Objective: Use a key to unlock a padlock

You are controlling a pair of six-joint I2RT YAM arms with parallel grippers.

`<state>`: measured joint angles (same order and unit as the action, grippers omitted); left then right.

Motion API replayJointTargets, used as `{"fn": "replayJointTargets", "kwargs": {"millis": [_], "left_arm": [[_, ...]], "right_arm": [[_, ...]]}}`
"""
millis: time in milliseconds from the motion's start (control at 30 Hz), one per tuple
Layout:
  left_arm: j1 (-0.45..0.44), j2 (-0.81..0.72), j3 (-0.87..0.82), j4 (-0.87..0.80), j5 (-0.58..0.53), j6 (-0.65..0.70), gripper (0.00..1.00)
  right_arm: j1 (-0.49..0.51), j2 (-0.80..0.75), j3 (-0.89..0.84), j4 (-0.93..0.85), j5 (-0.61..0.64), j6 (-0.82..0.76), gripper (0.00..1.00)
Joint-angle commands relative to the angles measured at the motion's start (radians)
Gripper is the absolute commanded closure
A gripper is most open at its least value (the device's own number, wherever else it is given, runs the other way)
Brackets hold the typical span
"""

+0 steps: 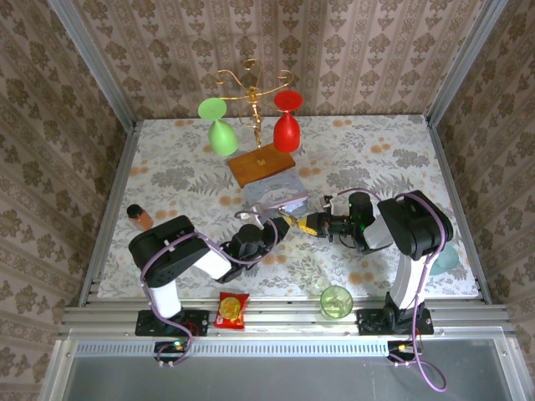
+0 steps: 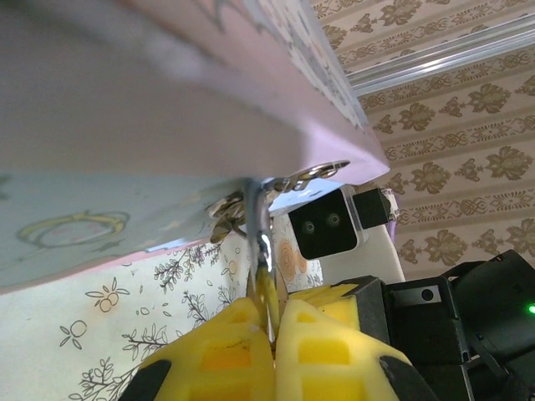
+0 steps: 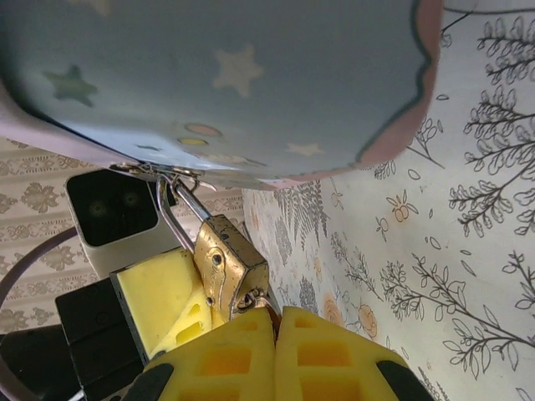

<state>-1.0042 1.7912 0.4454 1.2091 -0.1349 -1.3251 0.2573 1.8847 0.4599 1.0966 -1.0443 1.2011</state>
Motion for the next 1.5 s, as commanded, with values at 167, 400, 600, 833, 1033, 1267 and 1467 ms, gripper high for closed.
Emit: {"fn": "replayJointTargets", "kwargs": {"millis": [167,400,600,833,1033,1267,1467], "left_arm": [[-0.034,0.01,0.056,0.094,0.167,-0.013,1.0],[-0.026,0.039,0.018,0.089,0.105,-0.013,0.62],[-0.013,0.087,0.033,0.092,0.076,0.018,0.48],[-0.013,0.063,-0.007,0.091,-0.004,0.03,0.42],[-0.02,0.105,-0.02,0.092,-0.063,0.011,0.44],[-0.019,0.121,0.001,0.093,-0.066,0.028,0.71],[-0.02,0.114,0.0,0.093,-0.051,0.032,0.82]], "right_arm": [[0.03,-0.069,0.024,-0.004,0.085,-0.046,1.0],[0.039,-0.154,-0.018,-0.157,0.15,-0.153,1.0],[0.04,-0.152,-0.036,-0.168,0.144,-0.159,1.0],[0.044,-0.151,-0.075,-0.178,0.165,-0.167,1.0],[0.105,-0.172,-0.111,-0.196,0.226,-0.14,1.0],[0.177,-0.209,-0.134,-0.238,0.315,-0.122,1.0],[0.18,-0.215,-0.132,-0.263,0.337,-0.143,1.0]]}}
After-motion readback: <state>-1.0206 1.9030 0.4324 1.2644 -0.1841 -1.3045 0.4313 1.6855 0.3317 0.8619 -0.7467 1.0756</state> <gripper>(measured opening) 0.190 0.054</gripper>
